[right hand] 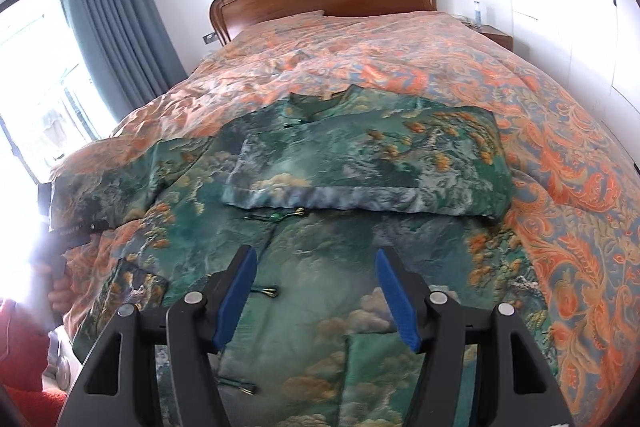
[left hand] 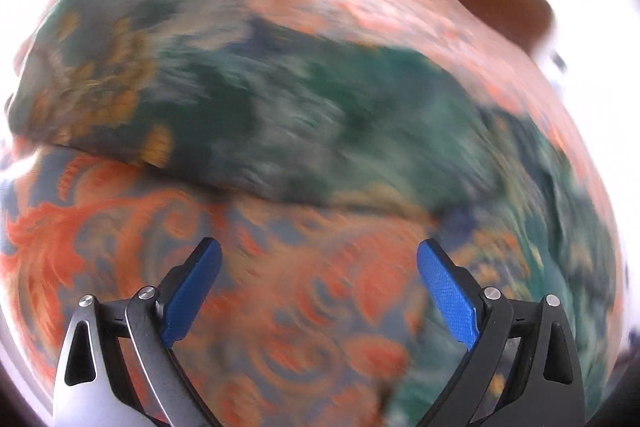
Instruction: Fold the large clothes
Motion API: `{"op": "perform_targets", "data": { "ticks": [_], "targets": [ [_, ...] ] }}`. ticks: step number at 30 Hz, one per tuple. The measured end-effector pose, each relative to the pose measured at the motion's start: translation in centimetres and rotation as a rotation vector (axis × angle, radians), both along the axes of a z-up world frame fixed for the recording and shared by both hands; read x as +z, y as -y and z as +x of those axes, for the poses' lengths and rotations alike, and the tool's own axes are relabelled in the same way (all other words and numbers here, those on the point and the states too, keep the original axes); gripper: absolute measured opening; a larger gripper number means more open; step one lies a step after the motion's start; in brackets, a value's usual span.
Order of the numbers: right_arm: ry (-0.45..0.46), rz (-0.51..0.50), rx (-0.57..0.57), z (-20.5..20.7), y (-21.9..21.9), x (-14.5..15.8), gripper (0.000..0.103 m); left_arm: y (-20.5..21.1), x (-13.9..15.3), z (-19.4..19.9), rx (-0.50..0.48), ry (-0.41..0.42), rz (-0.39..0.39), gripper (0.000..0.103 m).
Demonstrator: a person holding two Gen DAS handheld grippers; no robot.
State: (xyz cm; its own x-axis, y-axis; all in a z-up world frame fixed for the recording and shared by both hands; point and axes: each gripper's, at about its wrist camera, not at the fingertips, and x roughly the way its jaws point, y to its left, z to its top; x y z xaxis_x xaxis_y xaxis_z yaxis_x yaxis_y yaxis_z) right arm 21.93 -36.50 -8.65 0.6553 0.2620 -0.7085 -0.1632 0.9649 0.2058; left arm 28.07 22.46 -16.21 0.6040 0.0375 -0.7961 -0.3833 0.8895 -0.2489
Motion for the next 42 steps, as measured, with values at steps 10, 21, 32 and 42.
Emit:
{"op": "perform_targets", "data": {
  "ticks": [10, 21, 32, 42],
  "targets": [
    [0.009, -0.017, 0.075, -1.5, -3.1, 0.9, 0.064, -5.3, 0.1, 2.4, 0.259, 0.138, -0.033, 0.085],
    [-0.040, 0.013, 0.081, -2.9, -3.2, -0.7, 0.064, -1.7, 5.8, 2.3, 0.197, 0.211, 0.248, 0.008],
    [-0.010, 0.070, 0.007, -3.7, -0.5, 0.0, 0.064, 19.4, 12.6, 5.2, -0.367, 0.347, 0.710, 0.007],
    [-0.008, 0.077, -0.084, -4.8, 3.3, 0.4, 0.064, 32.7, -0.1, 7.8, -0.743, 0.054, 0.833, 0.012]
  ]
}}
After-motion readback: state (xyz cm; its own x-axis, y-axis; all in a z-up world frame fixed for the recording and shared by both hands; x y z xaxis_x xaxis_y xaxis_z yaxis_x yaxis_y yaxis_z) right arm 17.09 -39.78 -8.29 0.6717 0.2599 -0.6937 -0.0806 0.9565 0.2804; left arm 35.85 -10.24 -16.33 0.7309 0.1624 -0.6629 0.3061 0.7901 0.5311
